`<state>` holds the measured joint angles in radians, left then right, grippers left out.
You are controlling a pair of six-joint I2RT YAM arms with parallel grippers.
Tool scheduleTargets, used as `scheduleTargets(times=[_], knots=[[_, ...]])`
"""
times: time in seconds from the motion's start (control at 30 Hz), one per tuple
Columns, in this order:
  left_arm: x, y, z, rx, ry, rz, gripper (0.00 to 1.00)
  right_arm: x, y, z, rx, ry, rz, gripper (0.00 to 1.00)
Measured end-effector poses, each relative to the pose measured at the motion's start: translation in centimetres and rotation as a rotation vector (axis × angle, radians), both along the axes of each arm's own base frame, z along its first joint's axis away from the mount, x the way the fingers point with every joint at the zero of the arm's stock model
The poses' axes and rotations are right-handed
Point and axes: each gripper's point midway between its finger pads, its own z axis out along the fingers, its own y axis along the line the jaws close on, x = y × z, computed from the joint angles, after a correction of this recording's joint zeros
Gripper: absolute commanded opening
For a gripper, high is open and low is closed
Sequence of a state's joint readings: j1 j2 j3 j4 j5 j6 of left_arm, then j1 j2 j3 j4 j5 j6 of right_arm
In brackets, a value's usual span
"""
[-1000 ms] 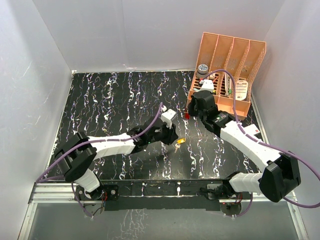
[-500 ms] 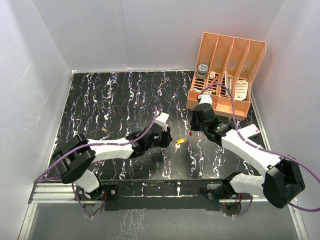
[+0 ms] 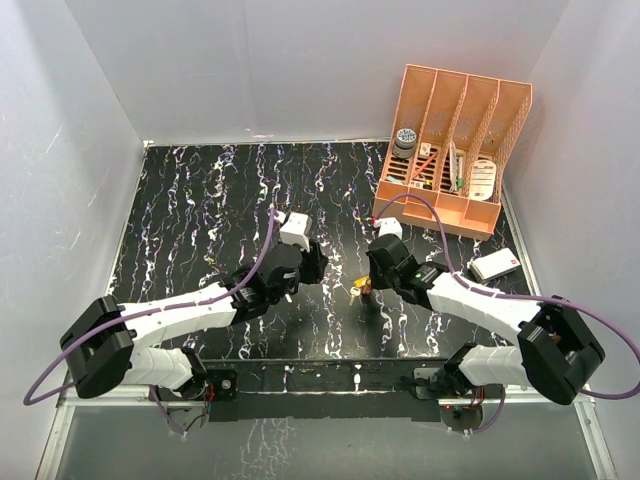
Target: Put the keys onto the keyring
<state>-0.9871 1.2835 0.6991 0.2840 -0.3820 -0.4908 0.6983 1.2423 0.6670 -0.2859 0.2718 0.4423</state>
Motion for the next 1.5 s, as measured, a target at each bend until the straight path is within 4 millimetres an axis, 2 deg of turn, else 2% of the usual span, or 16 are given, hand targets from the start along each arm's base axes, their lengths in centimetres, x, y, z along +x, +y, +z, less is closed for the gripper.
scheduleTargets(times=[0.07,0.17,0.47,0.83,1.13,1.5], knots=[[-0.1,0.4,0.2,-0.003,-0.007,0.01,0.37,-0.4,-0.2,-0.7,-0.011,0.005,0.0,0.0],[-0.1,1.0,-0.3,0.013,-0.005,0.024,0.37,-0.2,-0.1,-0.6,-0.011,-0.013,-0.002,0.0],[-0.2,1.2,-0.8,0.029,0.004,0.027,0.37,-0.8,1.2,-1.1,-0.034,-0.027,0.04,0.0],[-0.4,1.6,-1.6,0.044,0.014,0.027,0.37,-0.8,0.9,-2.7,-0.09,-0.004,0.033,0.0],[-0.4,1.7,-1.3,0.041,0.009,0.034,0.37,-0.8,1.0,-3.8,-0.115,0.013,0.035,0.0],[-0.5,2.4,-1.2,0.042,0.001,0.048,0.37,-0.5,1.5,-4.1,-0.121,0.007,0.049,0.0]])
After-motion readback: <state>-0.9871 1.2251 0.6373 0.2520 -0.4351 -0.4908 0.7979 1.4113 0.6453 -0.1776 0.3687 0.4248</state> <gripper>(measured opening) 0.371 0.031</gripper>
